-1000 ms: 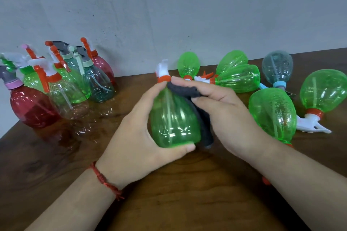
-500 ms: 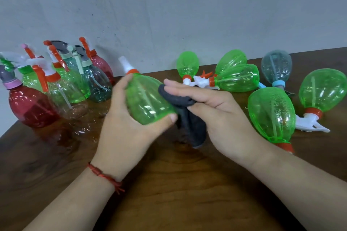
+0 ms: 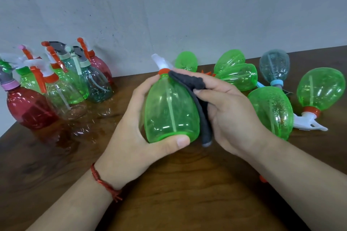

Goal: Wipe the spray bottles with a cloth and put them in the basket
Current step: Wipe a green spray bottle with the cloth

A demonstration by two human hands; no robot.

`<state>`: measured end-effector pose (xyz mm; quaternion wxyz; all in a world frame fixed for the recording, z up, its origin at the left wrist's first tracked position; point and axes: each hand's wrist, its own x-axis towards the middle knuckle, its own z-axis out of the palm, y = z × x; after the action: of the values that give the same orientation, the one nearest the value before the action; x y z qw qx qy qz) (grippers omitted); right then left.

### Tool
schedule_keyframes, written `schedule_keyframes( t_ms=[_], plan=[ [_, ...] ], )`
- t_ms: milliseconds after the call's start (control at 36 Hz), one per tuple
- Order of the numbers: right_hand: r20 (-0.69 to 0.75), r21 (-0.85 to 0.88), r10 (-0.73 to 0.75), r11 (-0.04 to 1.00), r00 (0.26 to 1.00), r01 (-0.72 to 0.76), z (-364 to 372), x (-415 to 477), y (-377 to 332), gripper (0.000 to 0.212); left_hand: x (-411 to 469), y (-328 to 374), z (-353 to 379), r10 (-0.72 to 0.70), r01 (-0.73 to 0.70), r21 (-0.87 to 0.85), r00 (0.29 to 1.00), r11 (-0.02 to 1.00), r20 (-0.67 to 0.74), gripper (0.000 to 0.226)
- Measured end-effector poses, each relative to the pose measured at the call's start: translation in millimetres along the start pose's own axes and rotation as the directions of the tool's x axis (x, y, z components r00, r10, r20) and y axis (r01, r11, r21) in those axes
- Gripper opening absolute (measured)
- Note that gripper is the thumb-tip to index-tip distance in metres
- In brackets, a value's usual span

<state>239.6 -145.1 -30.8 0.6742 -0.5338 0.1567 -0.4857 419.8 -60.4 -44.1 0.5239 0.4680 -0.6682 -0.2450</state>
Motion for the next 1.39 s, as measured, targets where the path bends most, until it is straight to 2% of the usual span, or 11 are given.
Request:
schedule_keyframes(
  t_ms=[139,278,361,444,528,694,833,1000,1167,1250,1389],
  plan=[
    [-0.003,-0.073,-0.019,0.997,1.000,0.019,-0.1,-1.2,4.6,0.048,0.7,-2.4,-3.5,-0.022,0.016,0.093,0.997,0.996,0.069,0.115],
    [0.022,-0.018,-0.007,1.000,1.000,0.008,4.3,-2.7,11.6,0.050,1.7,-6.8,-3.2,0.017,-0.016,0.020,1.000,1.000,-0.027,0.116],
    [0.040,0.010,-0.008,1.000,0.999,0.007,7.7,-4.9,16.5,0.049,6.7,-12.1,-11.3,0.004,-0.012,-0.062,0.991,0.998,-0.134,0.105],
    [0.080,-0.104,-0.053,0.993,0.995,0.061,9.5,-9.7,17.4,0.052,11.4,-15.7,-18.0,-0.026,0.007,-0.090,0.977,0.996,-0.211,0.096],
    [0.134,-0.239,-0.115,0.960,0.984,0.144,9.3,-12.4,14.4,0.052,10.3,-16.1,-18.5,-0.045,0.025,-0.111,0.984,0.993,-0.174,0.095],
    [0.014,-0.040,-0.011,0.999,1.000,0.012,6.2,-3.7,8.4,0.048,1.1,-11.8,-4.4,0.006,-0.003,-0.086,1.000,0.996,0.028,0.107],
    [0.051,0.131,0.056,0.989,0.997,-0.062,7.8,-5.1,-0.5,0.047,1.0,-7.9,-2.1,0.054,-0.050,-0.060,0.996,0.997,0.065,0.118],
    [0.002,0.082,0.019,0.996,1.000,-0.019,9.7,-5.9,5.2,0.047,1.9,-10.8,-1.7,0.065,-0.066,-0.030,0.998,0.997,-0.010,0.111],
    [0.012,0.097,0.035,0.995,0.999,-0.036,16.2,-10.8,13.6,0.048,8.1,-16.6,-2.3,-0.055,-0.035,-0.305,0.957,0.952,-0.284,0.093],
    [0.023,0.104,0.032,0.994,0.999,-0.034,17.5,-10.6,13.4,0.048,8.1,-12.4,-3.0,-0.072,-0.017,-0.326,0.963,0.945,-0.259,0.099],
    [-0.007,0.227,0.136,0.965,0.991,-0.131,15.6,-6.1,6.5,0.044,0.7,-2.7,8.6,0.002,-0.019,-0.237,0.998,0.971,-0.068,0.111]
  ],
)
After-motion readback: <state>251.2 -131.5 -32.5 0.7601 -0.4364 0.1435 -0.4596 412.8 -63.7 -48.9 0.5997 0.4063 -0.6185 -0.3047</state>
